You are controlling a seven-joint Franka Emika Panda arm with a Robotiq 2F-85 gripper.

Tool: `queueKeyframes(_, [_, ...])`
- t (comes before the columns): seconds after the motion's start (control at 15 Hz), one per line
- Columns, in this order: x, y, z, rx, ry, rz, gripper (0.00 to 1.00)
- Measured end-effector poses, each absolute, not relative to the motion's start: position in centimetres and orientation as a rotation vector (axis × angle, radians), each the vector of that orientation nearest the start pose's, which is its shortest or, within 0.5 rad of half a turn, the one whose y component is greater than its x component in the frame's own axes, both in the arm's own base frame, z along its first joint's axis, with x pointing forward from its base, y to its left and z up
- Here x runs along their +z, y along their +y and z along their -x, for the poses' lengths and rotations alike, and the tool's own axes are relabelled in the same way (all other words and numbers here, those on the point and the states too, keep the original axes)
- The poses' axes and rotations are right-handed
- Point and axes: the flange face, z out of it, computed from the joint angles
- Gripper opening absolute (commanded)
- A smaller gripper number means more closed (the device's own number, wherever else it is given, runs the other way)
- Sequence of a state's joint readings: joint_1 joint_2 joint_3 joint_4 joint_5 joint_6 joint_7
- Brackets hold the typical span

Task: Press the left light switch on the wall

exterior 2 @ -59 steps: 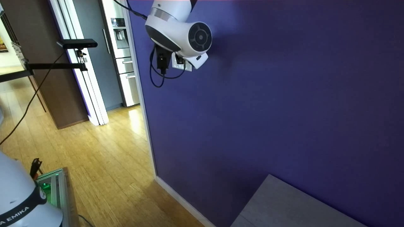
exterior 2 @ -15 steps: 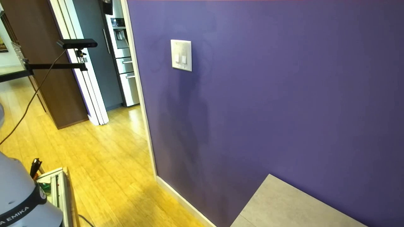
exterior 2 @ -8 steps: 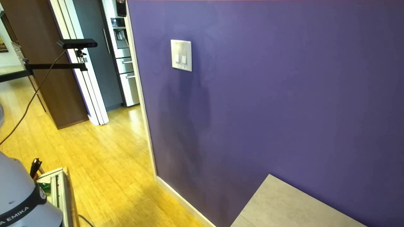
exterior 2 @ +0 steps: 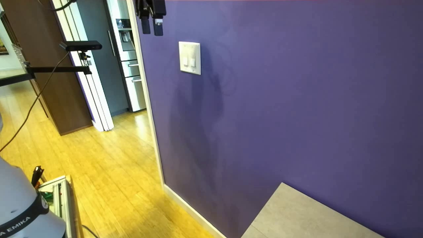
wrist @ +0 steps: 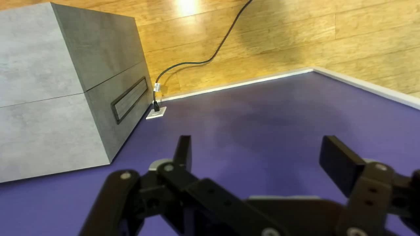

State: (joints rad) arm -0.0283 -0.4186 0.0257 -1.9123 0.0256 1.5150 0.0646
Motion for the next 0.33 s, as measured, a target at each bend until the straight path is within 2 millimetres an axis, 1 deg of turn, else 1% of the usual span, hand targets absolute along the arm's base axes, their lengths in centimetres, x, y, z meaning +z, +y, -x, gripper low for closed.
queueKeyframes(0.2, [64.70, 0.63, -40.50, 0.090, 0.028, 3.094, 1.00])
queueKeyframes(0.33, [64.64, 0.67, -40.26, 0.110, 0.011, 3.085, 1.00])
